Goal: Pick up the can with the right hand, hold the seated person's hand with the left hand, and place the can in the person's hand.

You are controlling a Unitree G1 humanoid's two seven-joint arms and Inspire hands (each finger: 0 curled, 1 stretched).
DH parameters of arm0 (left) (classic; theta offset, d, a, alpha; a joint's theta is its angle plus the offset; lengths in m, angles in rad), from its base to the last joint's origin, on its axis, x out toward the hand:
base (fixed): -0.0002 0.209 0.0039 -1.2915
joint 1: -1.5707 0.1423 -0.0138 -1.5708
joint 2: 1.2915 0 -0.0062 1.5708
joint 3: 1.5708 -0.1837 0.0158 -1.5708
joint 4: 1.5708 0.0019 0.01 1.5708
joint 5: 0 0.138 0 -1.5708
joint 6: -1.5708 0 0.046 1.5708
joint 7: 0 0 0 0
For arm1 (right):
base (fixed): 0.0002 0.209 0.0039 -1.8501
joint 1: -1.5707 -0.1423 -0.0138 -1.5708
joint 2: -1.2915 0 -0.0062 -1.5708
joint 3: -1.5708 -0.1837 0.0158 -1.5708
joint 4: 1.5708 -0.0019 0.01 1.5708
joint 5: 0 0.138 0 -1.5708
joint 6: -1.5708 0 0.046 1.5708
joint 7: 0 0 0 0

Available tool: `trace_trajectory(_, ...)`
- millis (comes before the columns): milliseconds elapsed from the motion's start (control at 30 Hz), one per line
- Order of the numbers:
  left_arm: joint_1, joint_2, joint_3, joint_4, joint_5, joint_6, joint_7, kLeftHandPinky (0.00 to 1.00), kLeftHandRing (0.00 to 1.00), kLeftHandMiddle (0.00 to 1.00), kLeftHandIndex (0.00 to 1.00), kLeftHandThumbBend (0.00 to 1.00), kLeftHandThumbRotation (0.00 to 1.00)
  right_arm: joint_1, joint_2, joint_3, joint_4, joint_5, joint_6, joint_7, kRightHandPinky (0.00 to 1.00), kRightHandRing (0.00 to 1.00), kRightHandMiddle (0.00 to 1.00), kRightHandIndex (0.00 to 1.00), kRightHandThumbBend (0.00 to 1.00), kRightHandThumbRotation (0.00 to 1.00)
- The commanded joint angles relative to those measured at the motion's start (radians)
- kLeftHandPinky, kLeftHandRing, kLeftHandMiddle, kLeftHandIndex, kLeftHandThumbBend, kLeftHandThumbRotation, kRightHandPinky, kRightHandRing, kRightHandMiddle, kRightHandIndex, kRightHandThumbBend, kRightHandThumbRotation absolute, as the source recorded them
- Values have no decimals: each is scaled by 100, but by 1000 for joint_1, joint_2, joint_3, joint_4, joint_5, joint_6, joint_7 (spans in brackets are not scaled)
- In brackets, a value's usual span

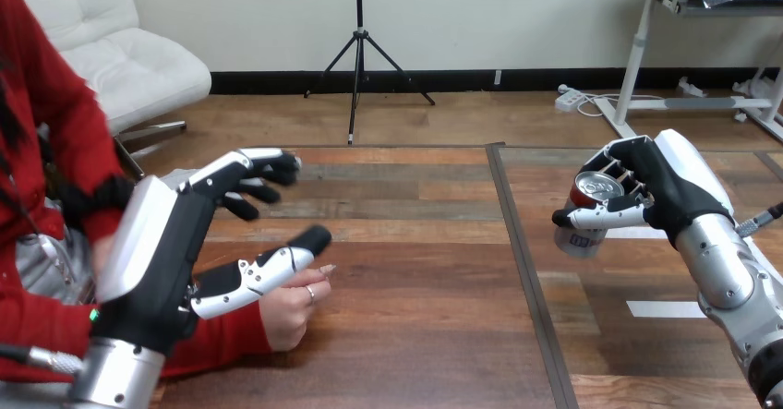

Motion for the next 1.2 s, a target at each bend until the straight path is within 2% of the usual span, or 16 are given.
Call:
trace_trajectory(0,-38,40,5,-55,64,38,14,60,77,82,79,97,52,-52,-29,-17,-68,19,-27,7,40,44,48,49,70,0)
trace_trajectory(200,-43,76,-8,-59,124,71,9,61,78,83,81,99,51,-51,-28,-16,-72,17,-30,8,40,44,48,49,70,0)
trace_trajectory(500,-52,119,-26,-44,177,94,-4,64,81,84,83,100,46,-53,-26,-17,-70,17,-27,10,40,43,48,49,71,0)
trace_trajectory(933,-59,170,-56,-23,243,140,-25,65,81,83,83,100,42,-53,-27,-15,-69,14,-29,2,39,42,47,49,71,0)
trace_trajectory(1167,-66,204,-72,-3,247,148,-47,66,80,82,82,100,39,-53,-27,-18,-70,17,-27,3,39,42,47,49,71,0)
